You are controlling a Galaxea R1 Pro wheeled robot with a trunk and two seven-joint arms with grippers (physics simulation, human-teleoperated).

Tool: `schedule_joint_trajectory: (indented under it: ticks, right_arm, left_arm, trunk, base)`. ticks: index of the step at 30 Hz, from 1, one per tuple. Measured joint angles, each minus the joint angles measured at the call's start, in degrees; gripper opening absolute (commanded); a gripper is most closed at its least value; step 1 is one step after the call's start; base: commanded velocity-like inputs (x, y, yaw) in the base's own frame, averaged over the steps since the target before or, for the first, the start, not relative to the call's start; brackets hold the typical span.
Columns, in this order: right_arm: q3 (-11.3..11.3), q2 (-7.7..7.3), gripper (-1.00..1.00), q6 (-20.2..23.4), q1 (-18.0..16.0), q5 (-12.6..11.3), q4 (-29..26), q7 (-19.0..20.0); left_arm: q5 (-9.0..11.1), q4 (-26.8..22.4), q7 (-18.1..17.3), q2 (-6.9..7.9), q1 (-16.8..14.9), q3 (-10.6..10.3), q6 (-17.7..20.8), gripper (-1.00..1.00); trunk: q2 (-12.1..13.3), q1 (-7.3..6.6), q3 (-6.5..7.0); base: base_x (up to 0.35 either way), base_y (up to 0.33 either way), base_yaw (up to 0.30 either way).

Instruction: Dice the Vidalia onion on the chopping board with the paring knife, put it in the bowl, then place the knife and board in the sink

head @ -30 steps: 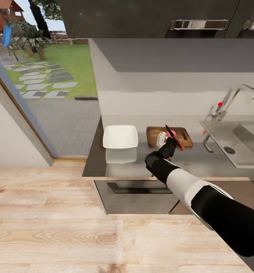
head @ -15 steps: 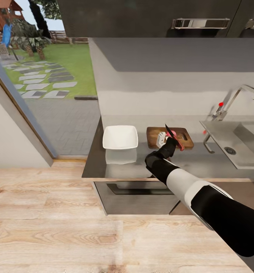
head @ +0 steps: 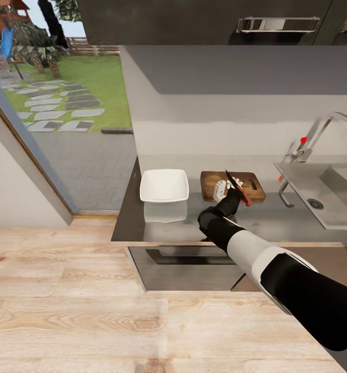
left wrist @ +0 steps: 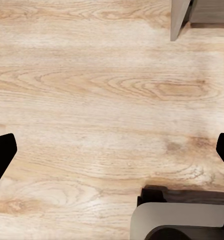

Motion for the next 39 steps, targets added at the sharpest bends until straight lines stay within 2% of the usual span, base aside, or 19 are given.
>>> schedule_joint_trajectory:
  ticks: [15,18,20,25,29,31,32,34,37,39]
  right_arm:
    - [-0.19,-0.14,-1.00,-0.07,0.00,0.18,-0.17,-0.05]
    - [-0.34,-0.72,-1.00,-0.01,0.00,0.38,-1.16,-0.19]
    - [-0.46,-2.02,-1.00,0.25,0.01,0.92,-4.68,-0.14]
    - [-0.66,-8.34,-1.00,0.91,0.02,0.95,-19.39,-0.10]
    - [-1.53,-10.82,-1.00,0.94,0.03,0.93,-24.22,-0.28]
    - [-3.65,-11.75,-1.00,0.94,0.02,0.96,-27.69,-0.83]
    - [-5.74,-12.05,-1.00,0.91,0.02,0.94,-29.49,-1.12]
    - [-11.68,-12.36,-1.00,0.79,0.02,0.87,-32.94,-1.40]
    - [-21.83,-12.52,-1.00,0.56,0.01,0.46,-37.52,-1.01]
    - [-27.73,-12.55,-1.00,0.39,0.01,-0.06,-39.22,0.74]
  left_arm:
    - [-0.02,0.05,0.00,0.00,0.00,0.00,0.00,1.00]
    - [-0.01,0.06,0.00,0.00,0.00,0.00,0.00,1.00]
    - [0.00,0.08,0.00,0.00,0.00,0.00,0.00,1.00]
    - [0.00,0.07,0.00,0.00,0.00,0.00,0.00,1.00]
    - [-0.01,0.07,0.00,0.00,0.01,0.00,0.01,1.00]
    - [-0.01,0.08,0.00,0.00,0.01,0.00,0.01,1.00]
    - [-0.01,0.08,0.00,0.00,0.01,0.00,0.01,1.00]
    - [-0.01,0.08,0.00,0.00,0.02,0.00,0.02,1.00]
    - [-0.01,0.07,0.00,0.00,0.01,0.01,0.03,1.00]
    - [-0.01,0.07,0.00,0.00,0.02,0.01,0.05,1.00]
  trunk:
    - [0.00,0.00,-0.21]
    - [0.00,0.00,-0.21]
    - [0.00,0.00,-0.21]
    - [0.00,0.00,-0.21]
    - [0.00,0.00,-0.21]
    - [0.00,0.00,-0.21]
    - [0.00,0.00,-0.21]
    - [0.00,0.00,-0.21]
    - [0.00,0.00,-0.21]
    - [0.00,0.00,-0.21]
  base:
    - [0.000,0.000,0.000]
    - [0.000,0.000,0.000]
    - [0.000,0.000,0.000]
    - [0.000,0.000,0.000]
    - [0.000,0.000,0.000]
    - [0.000,0.000,0.000]
    - [0.000,0.000,0.000]
    - [0.000,0.000,0.000]
    - [0.000,0.000,0.000]
    - [0.000,0.000,0.000]
